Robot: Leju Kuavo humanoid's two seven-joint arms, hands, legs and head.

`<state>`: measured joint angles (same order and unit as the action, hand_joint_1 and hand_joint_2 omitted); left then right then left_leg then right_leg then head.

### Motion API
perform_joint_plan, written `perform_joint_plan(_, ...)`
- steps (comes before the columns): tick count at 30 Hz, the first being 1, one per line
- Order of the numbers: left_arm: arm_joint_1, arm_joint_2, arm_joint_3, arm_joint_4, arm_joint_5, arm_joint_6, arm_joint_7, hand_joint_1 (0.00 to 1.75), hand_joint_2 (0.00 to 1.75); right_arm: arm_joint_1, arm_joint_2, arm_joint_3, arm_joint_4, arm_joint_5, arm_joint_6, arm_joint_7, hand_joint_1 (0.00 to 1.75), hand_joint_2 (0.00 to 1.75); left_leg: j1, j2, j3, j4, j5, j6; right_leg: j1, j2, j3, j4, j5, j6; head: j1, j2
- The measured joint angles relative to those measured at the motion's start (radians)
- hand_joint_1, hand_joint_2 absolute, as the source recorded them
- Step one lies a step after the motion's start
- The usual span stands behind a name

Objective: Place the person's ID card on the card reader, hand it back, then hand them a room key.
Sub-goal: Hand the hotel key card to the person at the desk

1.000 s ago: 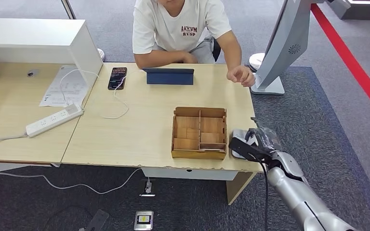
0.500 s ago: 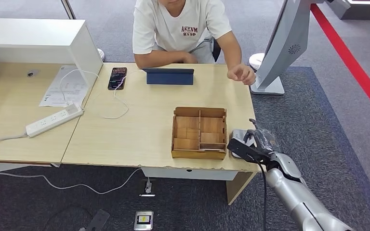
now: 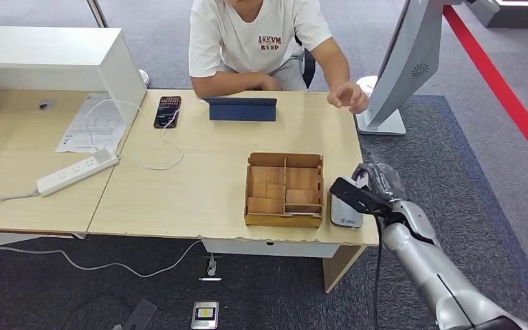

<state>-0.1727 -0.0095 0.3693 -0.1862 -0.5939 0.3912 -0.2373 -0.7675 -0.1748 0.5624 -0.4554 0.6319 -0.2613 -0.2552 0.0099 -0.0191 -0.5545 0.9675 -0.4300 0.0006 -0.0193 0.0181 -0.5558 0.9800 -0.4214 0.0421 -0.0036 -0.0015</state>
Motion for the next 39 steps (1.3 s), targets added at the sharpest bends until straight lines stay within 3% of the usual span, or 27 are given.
perform_joint_plan(12,-0.002,0.0,-0.02,0.0,-0.007,0.01,-0.013,0.0,1.75,-0.215,-0.023,-0.026,-0.046,0.02,0.006,-0.014,1.75,1.75,0.0,0.0,0.0,0.0,0.0,0.0,0.0,0.0,0.0,0.0,0.0,0.0,0.0,0.0)
perform_joint_plan(28,-0.029,0.0,-0.066,-0.01,-0.027,-0.003,0.01,0.0,1.75,-0.279,0.019,-0.016,-0.013,0.121,0.008,0.075,1.74,1.75,0.0,-0.001,0.0,0.0,0.0,0.0,0.0,0.0,0.0,0.0,0.0,0.0,0.0,0.0)
perform_joint_plan(29,-0.029,0.0,-0.069,-0.01,-0.027,-0.003,0.01,0.0,1.75,-0.282,0.022,-0.016,-0.008,0.122,0.008,0.079,1.42,1.75,0.0,-0.001,0.0,0.0,0.0,0.0,0.0,0.0,0.0,0.0,0.0,0.0,0.0,0.0)
perform_joint_plan(32,-0.03,0.0,-0.076,-0.011,-0.027,-0.002,0.012,0.0,1.75,-0.287,0.027,-0.017,0.005,0.124,0.007,0.085,0.12,1.75,0.0,-0.001,-0.001,0.0,0.0,0.0,0.0,0.0,0.0,0.0,0.0,0.0,0.0,0.0)
perform_joint_plan(33,-0.031,0.0,-0.077,-0.011,-0.026,-0.001,0.013,0.0,1.75,-0.288,0.028,-0.017,0.009,0.125,0.005,0.085,0.0,1.75,0.0,-0.001,-0.001,0.0,0.0,0.0,0.0,0.0,0.0,0.0,0.0,0.0,0.0,0.0)
perform_joint_plan(39,-0.033,0.001,-0.087,-0.016,-0.022,-0.001,0.017,0.0,1.75,-0.291,0.036,-0.017,0.029,0.132,-0.02,0.09,0.0,1.75,0.0,-0.001,-0.001,0.0,0.0,0.0,0.0,0.0,0.0,0.0,0.0,0.0,0.0,0.0)
